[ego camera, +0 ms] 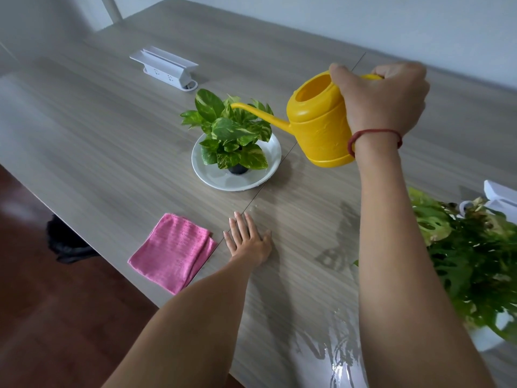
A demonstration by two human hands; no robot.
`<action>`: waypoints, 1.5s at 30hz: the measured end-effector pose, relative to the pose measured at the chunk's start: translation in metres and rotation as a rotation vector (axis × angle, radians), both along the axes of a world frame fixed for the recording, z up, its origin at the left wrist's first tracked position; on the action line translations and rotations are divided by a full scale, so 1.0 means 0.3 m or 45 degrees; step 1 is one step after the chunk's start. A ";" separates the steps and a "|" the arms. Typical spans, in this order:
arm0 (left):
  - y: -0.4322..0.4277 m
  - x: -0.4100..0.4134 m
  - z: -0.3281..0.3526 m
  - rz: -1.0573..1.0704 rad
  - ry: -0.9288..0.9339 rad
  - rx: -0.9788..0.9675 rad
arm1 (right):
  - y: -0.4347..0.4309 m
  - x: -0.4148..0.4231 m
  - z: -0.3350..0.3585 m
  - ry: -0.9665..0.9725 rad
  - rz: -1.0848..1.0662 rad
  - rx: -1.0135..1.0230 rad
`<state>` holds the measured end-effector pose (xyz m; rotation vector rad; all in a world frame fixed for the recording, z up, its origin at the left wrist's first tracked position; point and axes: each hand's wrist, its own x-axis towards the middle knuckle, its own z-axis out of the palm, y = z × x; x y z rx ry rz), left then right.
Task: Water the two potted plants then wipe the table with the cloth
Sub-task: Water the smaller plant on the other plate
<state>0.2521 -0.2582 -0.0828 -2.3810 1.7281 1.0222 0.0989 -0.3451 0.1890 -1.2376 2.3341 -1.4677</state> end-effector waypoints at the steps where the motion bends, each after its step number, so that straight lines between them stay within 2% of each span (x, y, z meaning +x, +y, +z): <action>1: 0.000 0.000 0.001 -0.002 0.000 0.004 | 0.003 -0.004 0.001 0.008 -0.011 0.011; 18: 0.001 -0.001 0.008 -0.014 -0.020 0.027 | 0.019 0.015 -0.004 -0.019 0.007 -0.002; 30: 0.001 0.001 0.007 -0.029 -0.008 0.023 | 0.055 -0.021 -0.017 -0.082 -0.100 -0.018; 45: 0.005 0.001 0.003 -0.024 -0.016 -0.003 | 0.053 -0.006 -0.015 -0.100 -0.009 0.016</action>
